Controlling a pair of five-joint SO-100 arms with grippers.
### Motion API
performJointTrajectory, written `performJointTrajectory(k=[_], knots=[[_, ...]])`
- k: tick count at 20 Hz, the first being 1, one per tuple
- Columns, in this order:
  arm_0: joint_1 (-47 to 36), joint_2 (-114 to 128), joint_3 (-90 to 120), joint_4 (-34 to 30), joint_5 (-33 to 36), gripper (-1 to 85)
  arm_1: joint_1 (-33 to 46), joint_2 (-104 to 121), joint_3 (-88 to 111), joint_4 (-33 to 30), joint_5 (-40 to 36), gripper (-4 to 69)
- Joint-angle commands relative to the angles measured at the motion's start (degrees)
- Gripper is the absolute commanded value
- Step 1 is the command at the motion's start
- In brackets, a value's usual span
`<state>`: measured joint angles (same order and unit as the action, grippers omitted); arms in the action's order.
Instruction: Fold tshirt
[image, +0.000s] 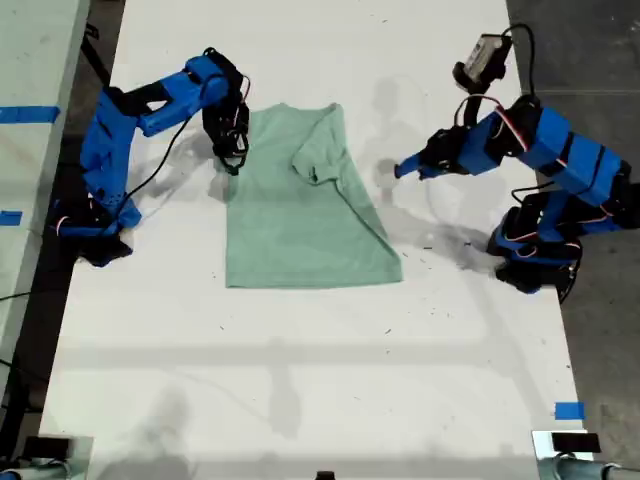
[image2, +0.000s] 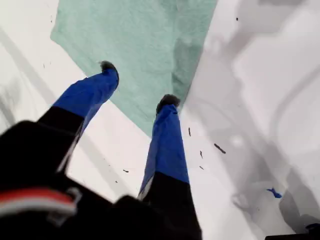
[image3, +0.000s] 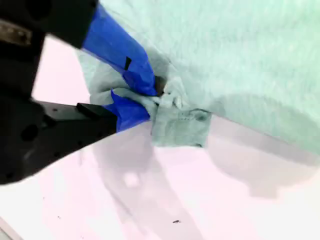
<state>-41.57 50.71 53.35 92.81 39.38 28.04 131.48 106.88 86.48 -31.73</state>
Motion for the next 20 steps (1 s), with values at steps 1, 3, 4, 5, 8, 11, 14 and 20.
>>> performJointTrajectory(k=[1,3,4,5,8,11,14,20], knots=[[2.72,10.90,-2.64,2.72,-0.62,0.0,-0.53,3.25,0.53,-1.49,0.53,17.1],[5.98,13.27,-6.59,2.55,-0.44,0.0,-0.26,3.87,1.49,-1.85,0.62,17.1],[7.73,14.15,-7.73,1.32,-0.44,0.0,-0.26,3.96,1.67,-2.02,0.62,17.1],[9.40,14.33,-8.70,-0.35,-0.44,0.0,-0.26,3.96,1.76,-2.20,0.62,17.1],[14.06,12.57,-9.67,-5.98,-0.53,0.0,-0.26,3.96,1.85,-2.46,0.62,17.1],[17.14,8.00,-10.72,-12.30,0.35,0.0,-0.35,3.78,1.85,-2.64,0.70,17.2],[17.75,0.00,-12.92,-17.67,1.14,0.0,-0.79,3.78,2.11,-2.64,1.23,17.2],[17.05,-7.65,-13.80,-25.14,2.72,28.6,-1.67,3.78,3.25,-2.90,2.11,17.2]])
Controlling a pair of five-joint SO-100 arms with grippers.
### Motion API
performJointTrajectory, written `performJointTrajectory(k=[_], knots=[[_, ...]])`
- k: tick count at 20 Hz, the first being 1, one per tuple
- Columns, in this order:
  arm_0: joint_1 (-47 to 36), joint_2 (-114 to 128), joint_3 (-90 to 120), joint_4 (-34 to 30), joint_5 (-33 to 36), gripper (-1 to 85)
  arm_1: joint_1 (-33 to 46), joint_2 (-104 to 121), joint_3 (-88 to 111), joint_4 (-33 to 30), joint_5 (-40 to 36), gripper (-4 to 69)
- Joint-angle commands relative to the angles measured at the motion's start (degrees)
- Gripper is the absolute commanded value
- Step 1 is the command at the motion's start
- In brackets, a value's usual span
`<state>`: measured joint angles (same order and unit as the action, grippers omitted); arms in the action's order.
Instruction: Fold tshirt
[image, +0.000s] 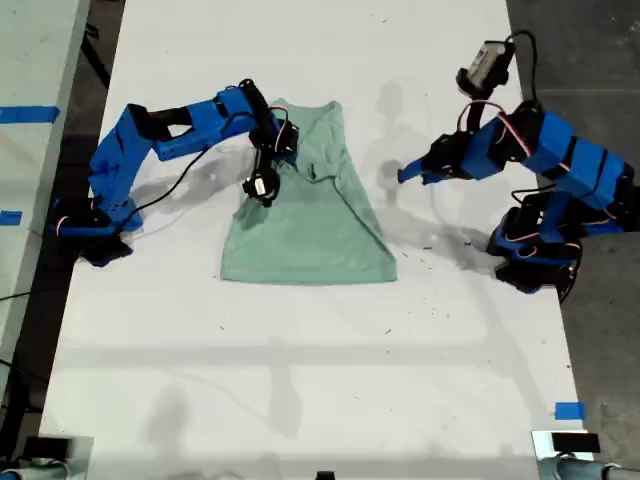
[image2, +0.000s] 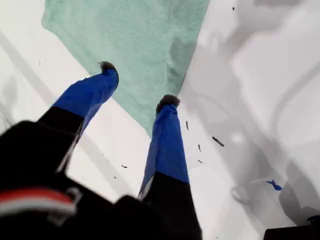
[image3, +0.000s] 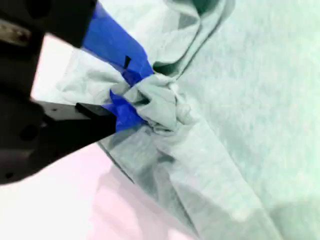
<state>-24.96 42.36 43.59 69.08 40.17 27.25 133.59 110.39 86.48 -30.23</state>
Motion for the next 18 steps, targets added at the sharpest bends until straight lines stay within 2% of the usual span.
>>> performJointTrajectory(k=[1,5,7,12,15,18], knots=[[0.70,1.67,-4.04,-0.53,2.55,32.7,-0.88,1.67,0.09,-3.16,0.62,17.2],[0.70,13.54,-3.96,7.65,3.25,33.8,-0.88,1.58,1.05,-3.78,0.35,17.2],[-0.09,21.53,-3.69,14.77,2.72,33.2,-0.97,1.67,1.05,-3.78,0.09,17.1],[-0.26,37.35,2.29,33.93,-3.96,33.7,-1.85,1.58,-0.70,-1.14,-1.05,17.3],[7.12,42.98,5.80,41.40,-12.66,33.0,-4.22,1.14,-2.20,1.23,-0.70,17.3],[17.23,44.91,8.96,45.09,-20.65,31.1,-7.82,0.97,-3.87,3.43,0.88,17.3]])
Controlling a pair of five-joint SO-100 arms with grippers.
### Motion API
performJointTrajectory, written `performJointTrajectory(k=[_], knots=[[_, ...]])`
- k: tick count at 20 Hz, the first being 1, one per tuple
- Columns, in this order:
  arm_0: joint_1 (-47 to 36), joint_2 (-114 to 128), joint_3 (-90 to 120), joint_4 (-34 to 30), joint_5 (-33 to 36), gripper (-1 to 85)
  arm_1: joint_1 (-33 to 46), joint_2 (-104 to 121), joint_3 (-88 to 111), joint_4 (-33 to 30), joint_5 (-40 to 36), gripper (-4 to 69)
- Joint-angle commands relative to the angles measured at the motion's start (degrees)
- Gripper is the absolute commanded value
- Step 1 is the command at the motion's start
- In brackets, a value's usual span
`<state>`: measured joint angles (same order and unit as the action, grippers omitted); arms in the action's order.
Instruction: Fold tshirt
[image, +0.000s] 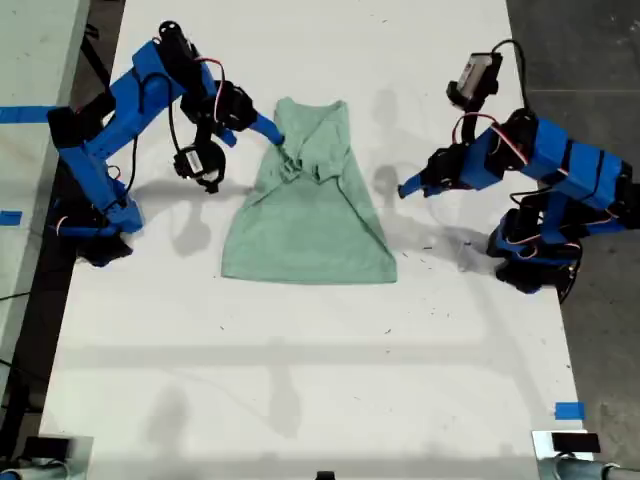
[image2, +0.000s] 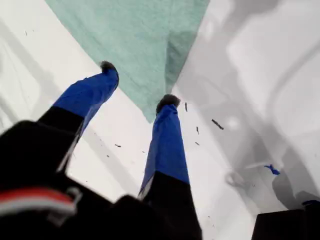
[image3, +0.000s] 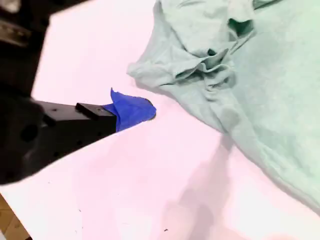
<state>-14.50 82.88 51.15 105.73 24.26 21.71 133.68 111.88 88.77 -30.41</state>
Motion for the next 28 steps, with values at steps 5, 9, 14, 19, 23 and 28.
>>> performJointTrajectory(k=[5,9,14,19,23,28], knots=[[20.04,9.49,9.40,8.44,-17.49,31.4,-8.09,-0.35,-6.94,2.29,3.43,17.5],[23.03,12.74,14.94,7.65,-20.92,31.6,-9.58,-7.29,-9.05,2.81,3.43,27.6],[22.76,18.90,26.28,-0.09,-21.53,31.3,-8.96,-12.66,0.09,-6.77,2.02,27.8],[22.50,19.07,26.98,-0.70,-21.80,31.2,-7.56,-15.38,15.56,-23.64,1.67,25.2],[22.41,18.90,28.04,-1.41,-21.80,31.3,-9.14,-24.52,20.30,-34.54,2.99,23.6],[22.50,19.42,29.27,-1.85,-21.97,31.1,-10.99,-39.99,12.74,-35.77,3.43,11.0]])
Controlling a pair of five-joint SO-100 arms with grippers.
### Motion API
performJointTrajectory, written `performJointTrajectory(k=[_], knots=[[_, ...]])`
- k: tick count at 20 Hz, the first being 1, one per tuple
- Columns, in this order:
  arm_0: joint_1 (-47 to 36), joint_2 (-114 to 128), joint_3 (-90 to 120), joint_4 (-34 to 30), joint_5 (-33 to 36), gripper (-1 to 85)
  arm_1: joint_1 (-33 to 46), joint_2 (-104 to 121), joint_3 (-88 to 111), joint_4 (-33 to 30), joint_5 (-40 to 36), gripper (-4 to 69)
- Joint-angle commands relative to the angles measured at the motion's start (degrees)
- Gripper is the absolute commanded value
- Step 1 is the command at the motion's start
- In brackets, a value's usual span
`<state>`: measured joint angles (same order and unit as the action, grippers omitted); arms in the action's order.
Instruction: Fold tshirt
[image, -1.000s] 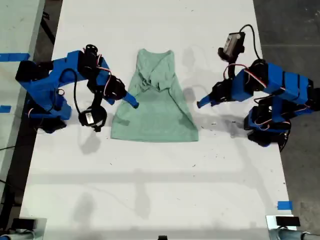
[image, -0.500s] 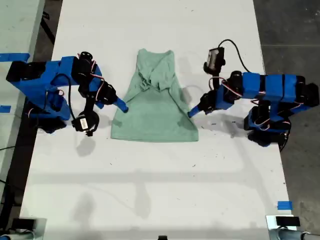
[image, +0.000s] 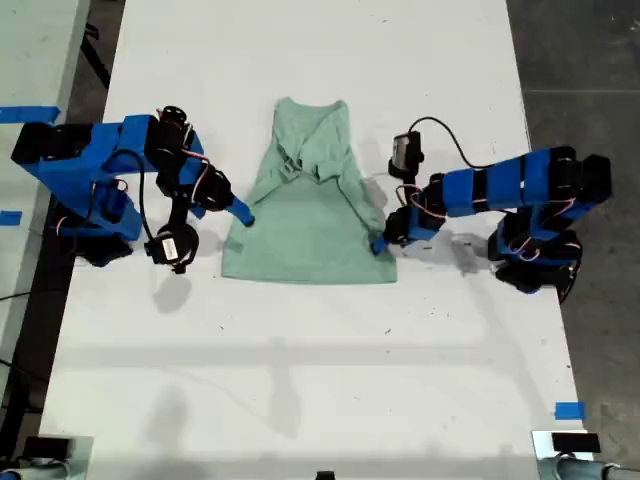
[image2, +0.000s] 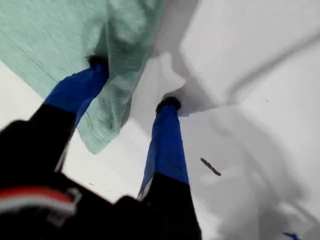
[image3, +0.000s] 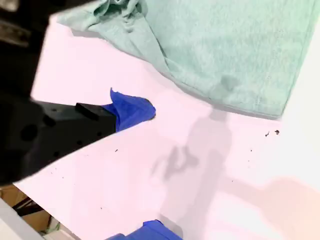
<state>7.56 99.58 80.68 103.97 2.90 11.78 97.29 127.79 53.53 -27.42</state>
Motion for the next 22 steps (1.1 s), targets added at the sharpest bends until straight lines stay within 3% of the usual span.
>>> performJointTrajectory(k=[1,2,6,13,22], knots=[[0.44,2.90,0.00,-0.26,-0.70,31.0,-0.88,-4.31,-3.96,0.09,0.53,3.0],[0.44,3.16,0.18,-0.26,-0.70,31.0,-0.79,-4.66,-4.22,0.44,0.62,-1.2],[0.44,4.04,1.41,-0.53,-0.97,30.9,-1.76,-4.57,-5.01,1.23,1.49,-1.2],[0.70,4.39,1.85,-0.97,-0.97,30.9,-4.31,7.38,-21.45,21.71,0.26,-1.2],[1.23,4.39,1.93,-1.76,-1.23,30.6,-8.00,-15.64,-47.20,18.72,6.68,-1.2]])
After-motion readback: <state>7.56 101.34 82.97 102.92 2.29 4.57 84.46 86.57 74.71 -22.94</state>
